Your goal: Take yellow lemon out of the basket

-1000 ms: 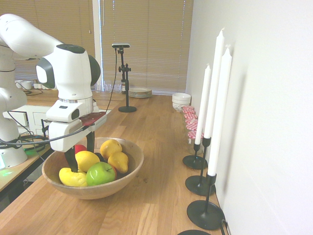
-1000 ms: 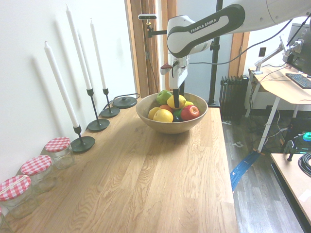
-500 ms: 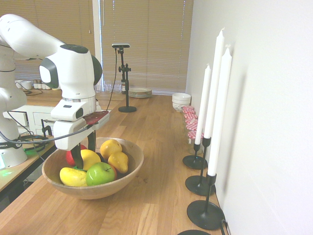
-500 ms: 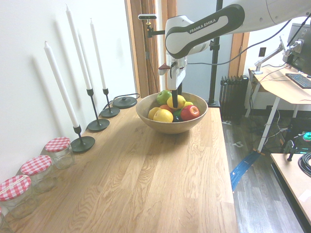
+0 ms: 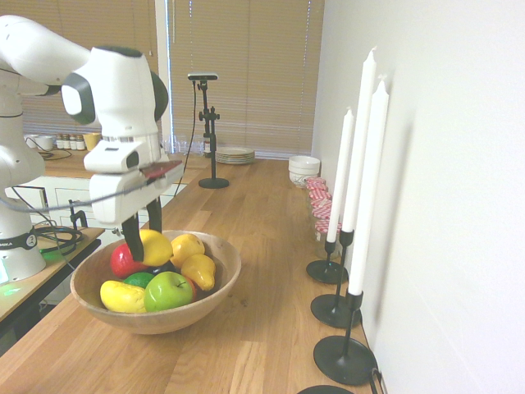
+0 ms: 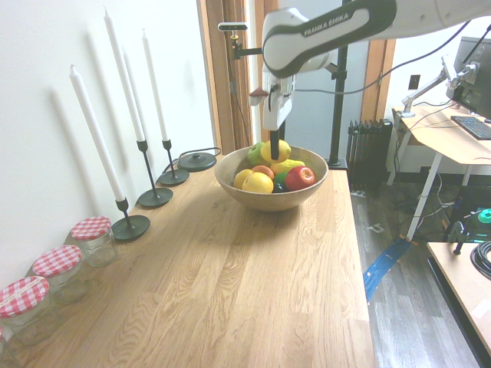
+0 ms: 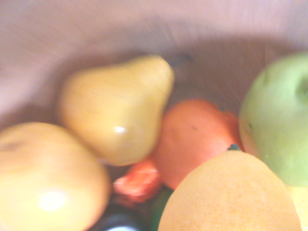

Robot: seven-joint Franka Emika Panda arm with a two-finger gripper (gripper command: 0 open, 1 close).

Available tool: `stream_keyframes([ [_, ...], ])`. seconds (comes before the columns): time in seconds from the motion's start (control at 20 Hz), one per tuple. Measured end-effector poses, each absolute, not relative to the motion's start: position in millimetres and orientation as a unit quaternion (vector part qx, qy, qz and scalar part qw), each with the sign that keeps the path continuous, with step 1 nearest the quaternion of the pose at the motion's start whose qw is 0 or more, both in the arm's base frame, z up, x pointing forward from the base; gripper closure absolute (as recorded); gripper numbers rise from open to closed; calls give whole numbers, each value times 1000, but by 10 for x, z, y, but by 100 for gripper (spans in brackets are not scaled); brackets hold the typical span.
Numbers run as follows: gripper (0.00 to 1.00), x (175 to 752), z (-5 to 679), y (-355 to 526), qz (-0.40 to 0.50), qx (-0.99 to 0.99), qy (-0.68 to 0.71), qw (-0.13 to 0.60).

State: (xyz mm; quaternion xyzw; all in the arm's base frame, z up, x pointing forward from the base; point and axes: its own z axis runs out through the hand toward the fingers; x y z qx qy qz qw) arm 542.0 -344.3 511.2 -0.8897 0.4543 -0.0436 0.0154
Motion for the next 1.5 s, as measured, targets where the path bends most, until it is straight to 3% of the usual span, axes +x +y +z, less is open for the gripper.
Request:
stream_keyframes([
  [0.25,100,5452,5948,-2610,-86,-899,427,33],
  [0.45,100,5571,6101,-1618,-98,-910,401,34],
  [0.8,100,5604,5172,-390,-89,-916,390,8],
  [1.25,100,6066,3987,9,-67,-908,413,3],
  [1.5,100,6296,3678,244,-58,-905,421,2],
])
